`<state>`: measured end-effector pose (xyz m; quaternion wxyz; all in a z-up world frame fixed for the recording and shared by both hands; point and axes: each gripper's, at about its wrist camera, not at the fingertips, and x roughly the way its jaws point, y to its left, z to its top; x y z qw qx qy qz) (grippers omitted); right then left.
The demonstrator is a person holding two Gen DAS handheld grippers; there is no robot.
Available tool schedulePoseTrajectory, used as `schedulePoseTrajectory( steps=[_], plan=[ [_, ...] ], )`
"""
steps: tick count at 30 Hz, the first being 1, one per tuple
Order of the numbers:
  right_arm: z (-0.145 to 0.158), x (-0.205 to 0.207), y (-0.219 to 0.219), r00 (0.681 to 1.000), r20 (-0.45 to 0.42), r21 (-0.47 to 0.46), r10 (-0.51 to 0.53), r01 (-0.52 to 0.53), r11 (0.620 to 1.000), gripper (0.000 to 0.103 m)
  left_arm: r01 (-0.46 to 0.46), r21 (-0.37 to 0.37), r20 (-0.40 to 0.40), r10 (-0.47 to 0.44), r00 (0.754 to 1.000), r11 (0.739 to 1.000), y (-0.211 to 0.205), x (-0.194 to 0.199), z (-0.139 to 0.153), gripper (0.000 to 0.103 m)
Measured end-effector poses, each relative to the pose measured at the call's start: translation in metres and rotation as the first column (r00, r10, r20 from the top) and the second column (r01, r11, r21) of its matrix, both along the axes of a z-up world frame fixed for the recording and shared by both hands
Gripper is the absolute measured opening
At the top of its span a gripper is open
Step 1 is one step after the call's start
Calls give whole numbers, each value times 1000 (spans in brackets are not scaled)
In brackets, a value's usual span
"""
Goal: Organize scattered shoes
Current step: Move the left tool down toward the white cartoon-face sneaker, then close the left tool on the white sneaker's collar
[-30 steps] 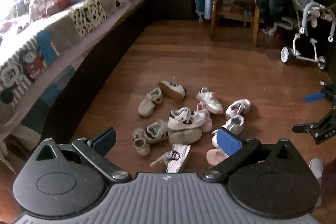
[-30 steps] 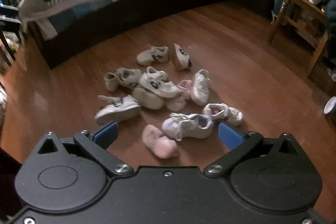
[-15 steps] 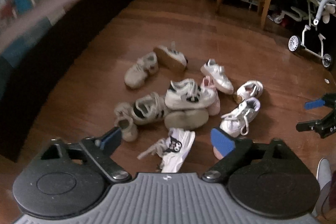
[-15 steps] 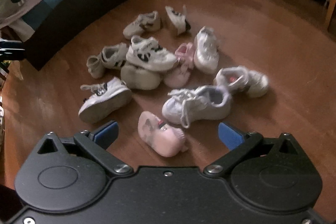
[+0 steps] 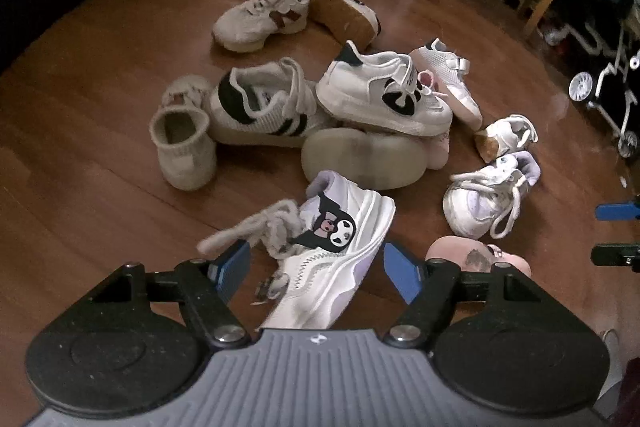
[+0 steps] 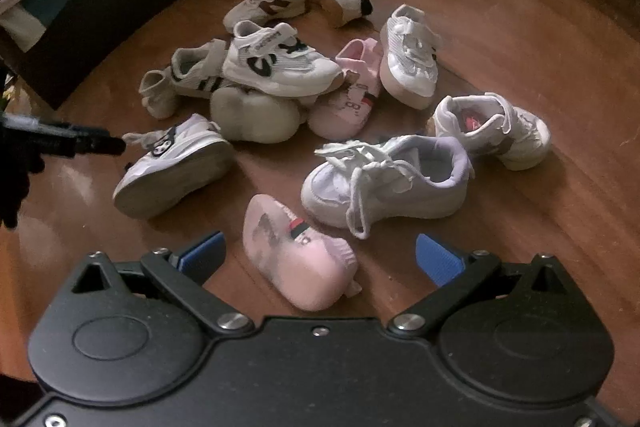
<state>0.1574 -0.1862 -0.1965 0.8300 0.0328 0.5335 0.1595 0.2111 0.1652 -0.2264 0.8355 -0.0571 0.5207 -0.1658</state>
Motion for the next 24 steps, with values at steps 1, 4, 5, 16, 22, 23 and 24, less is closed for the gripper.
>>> schedulePoseTrajectory(
  steps=[1,4,5,16,22,23,24],
  plan=[
    [-4,1,0,1000,-6,3,-3,3,1000,103,-8,-5,2,8,1000,1000,1,0,-2,74],
    [-16,4,1,1000,-23,11,-14,14,1000,103,-33,-45,2,33,999,998,4,-1,-9,74],
    [-20,5,1,999,-29,14,-17,17,1000,103,-30,-51,5,31,1000,998,2,-2,-12,74],
    [-47,6,3,997,-70,33,-36,39,999,103,88,-81,2,-89,996,993,-37,-23,-19,74],
    [-50,3,-3,996,-74,34,-53,56,998,103,137,-107,18,-135,991,985,-45,-35,3,74],
    [-50,3,-4,996,-75,33,-55,58,998,103,130,-111,28,-128,991,985,-44,-35,8,74],
    [-50,3,-5,996,-75,32,-57,60,998,103,124,-114,37,-120,992,986,-42,-35,13,74]
  ],
)
